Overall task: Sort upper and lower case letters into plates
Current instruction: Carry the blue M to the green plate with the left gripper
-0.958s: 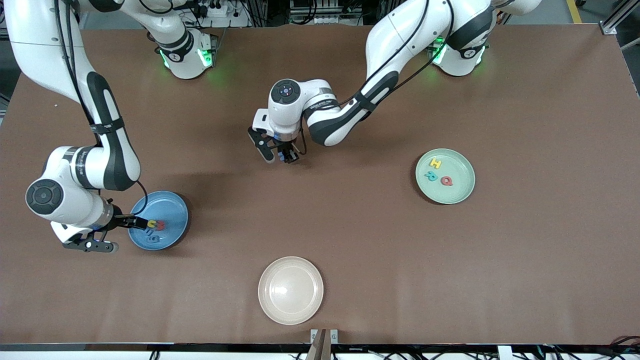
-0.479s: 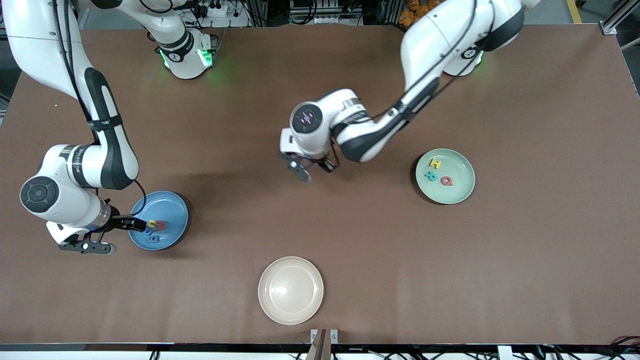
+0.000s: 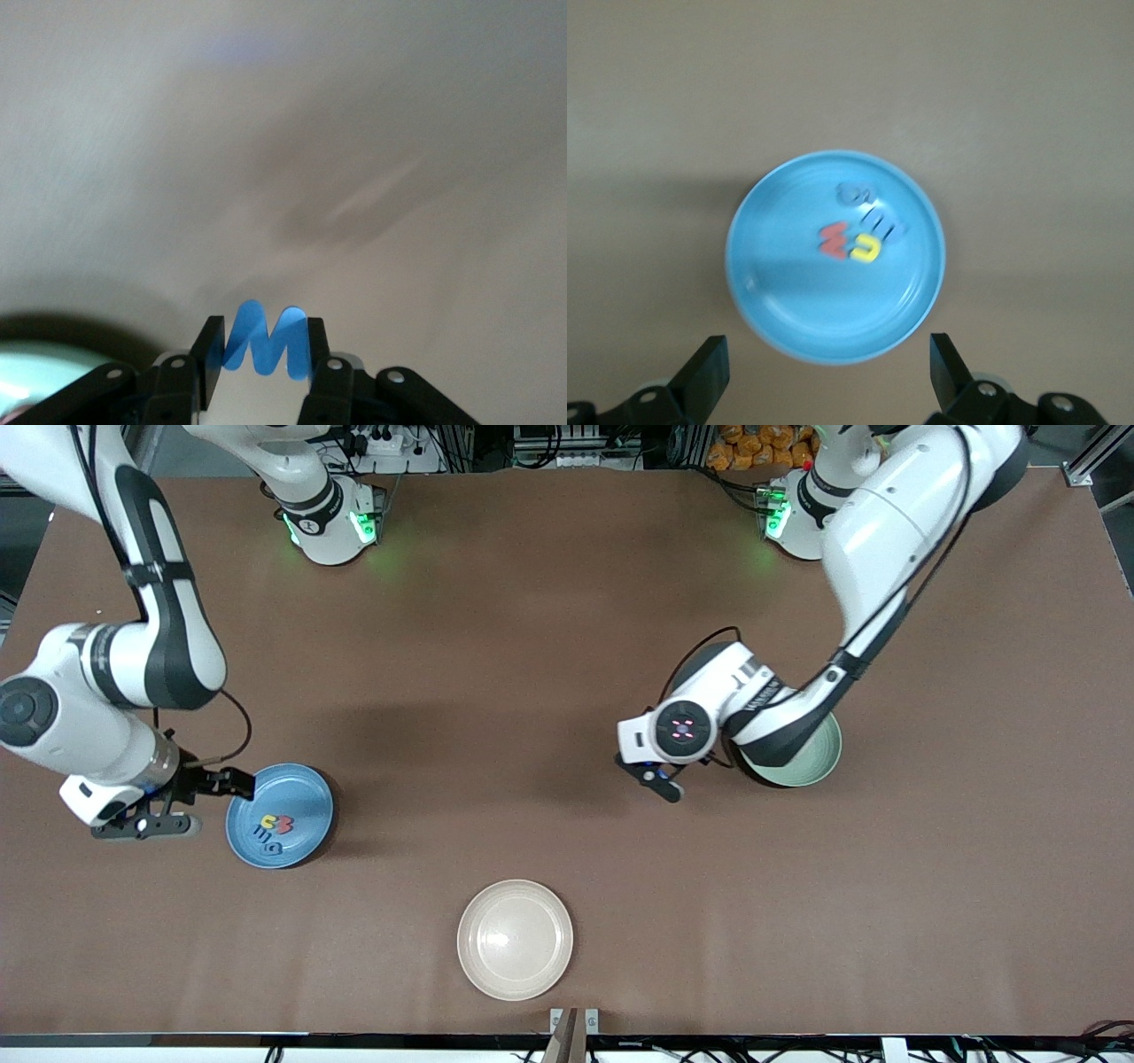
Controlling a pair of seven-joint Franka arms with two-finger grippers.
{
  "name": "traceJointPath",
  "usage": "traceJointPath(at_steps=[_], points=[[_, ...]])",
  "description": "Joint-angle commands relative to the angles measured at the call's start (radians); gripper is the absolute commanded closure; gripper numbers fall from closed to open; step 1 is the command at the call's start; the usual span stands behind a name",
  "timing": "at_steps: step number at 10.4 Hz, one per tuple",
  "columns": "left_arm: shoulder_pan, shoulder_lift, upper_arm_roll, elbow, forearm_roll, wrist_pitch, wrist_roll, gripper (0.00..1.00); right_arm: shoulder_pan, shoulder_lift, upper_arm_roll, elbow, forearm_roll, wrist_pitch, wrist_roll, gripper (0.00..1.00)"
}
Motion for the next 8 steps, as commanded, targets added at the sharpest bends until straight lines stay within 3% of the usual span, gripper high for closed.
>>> traceJointPath(at_steps=[1, 4, 8], points=[[0.216, -0.131, -0.077, -0.194, -0.02, 0.007, 0.089, 0.78, -0.062, -0.211, 0.071, -0.175, 0.012, -0.044, -0.025, 0.0], [0.324, -0.157, -0.091, -0.26, -0.011, 0.007, 0.138, 0.79, -0.043, -0.342, 0.066, -0.179, 0.012, -0.172, -0.02, 0.0], [0.398, -0.148, -0.09, -0.303, 0.032, 0.01, 0.18, 0.76, -0.035, -0.335, 0.043, 0.058, 0.023, -0.327, -0.01, 0.0]])
